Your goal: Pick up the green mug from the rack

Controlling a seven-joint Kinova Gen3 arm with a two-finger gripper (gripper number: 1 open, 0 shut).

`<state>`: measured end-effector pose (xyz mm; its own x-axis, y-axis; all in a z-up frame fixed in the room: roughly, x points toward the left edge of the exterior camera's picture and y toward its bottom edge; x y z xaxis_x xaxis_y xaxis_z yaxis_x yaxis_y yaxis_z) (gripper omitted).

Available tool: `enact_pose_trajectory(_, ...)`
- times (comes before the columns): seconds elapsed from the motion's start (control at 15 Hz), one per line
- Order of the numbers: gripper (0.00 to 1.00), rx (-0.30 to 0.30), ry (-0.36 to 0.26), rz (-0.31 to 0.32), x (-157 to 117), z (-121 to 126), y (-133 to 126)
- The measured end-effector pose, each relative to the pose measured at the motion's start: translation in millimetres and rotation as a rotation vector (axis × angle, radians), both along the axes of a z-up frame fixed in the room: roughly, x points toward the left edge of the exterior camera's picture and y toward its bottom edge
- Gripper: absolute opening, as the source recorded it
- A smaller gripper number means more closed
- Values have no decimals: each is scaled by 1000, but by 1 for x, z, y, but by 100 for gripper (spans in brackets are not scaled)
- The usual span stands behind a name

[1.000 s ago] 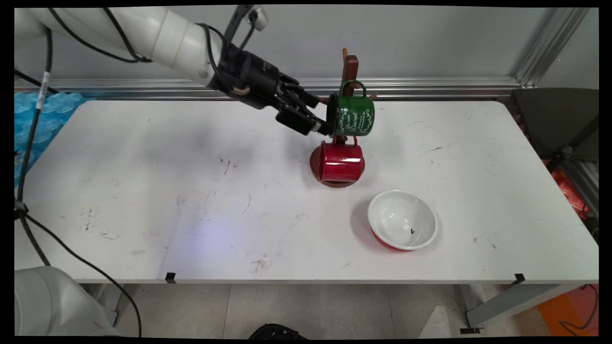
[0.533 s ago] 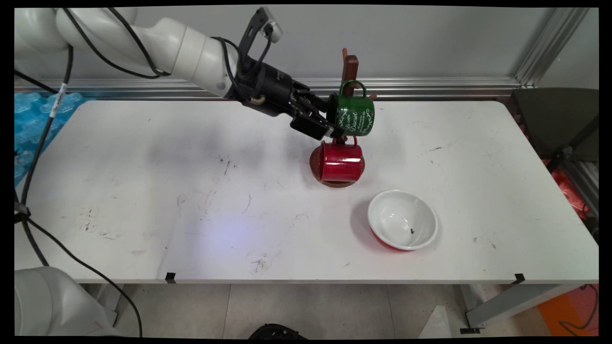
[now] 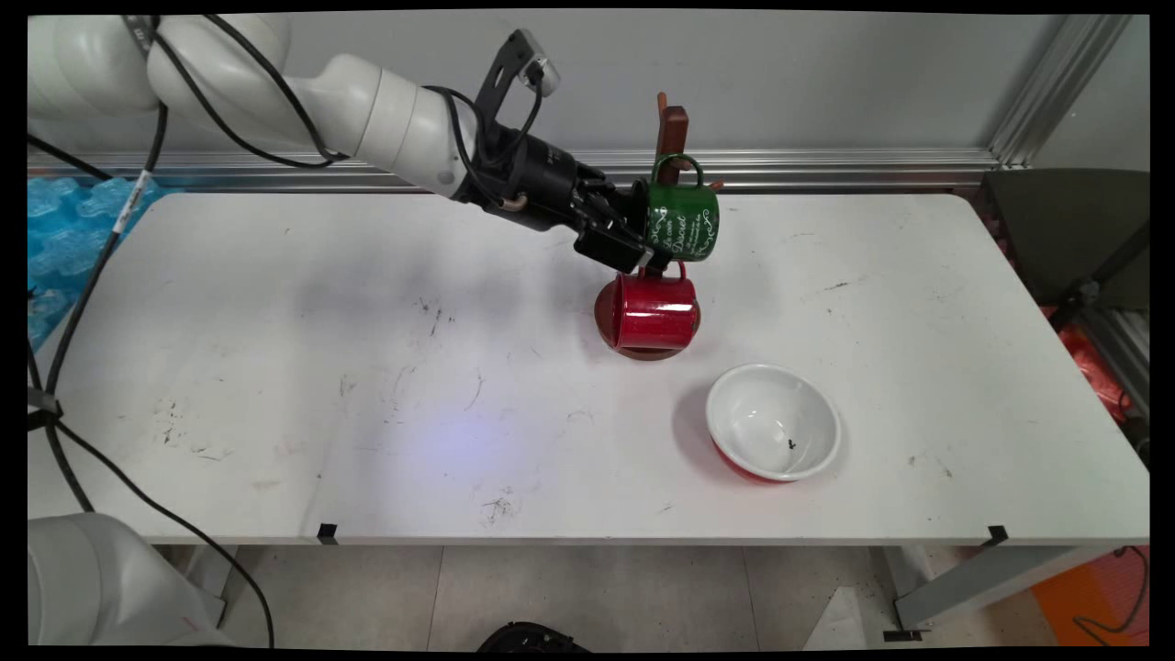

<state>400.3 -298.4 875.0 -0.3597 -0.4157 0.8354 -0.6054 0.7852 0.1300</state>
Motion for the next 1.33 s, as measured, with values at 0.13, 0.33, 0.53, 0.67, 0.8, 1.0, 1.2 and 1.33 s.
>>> enact_pose_trajectory(0.13,100,4,4,7,-2,-1,-2)
enact_pose_trajectory(0.33,100,29,14,27,-6,-3,-5)
enact_pose_trajectory(0.53,100,73,26,52,-9,-4,-7)
enact_pose_trajectory(0.67,100,93,29,59,-10,-5,-7)
enact_pose_trajectory(0.8,100,114,34,68,-12,-5,-7)
enact_pose_trajectory(1.0,100,123,39,71,-16,-5,-9)
enact_pose_trajectory(1.2,100,112,40,73,-18,-3,-13)
enact_pose_trajectory(1.33,100,99,36,77,-18,-2,-17)
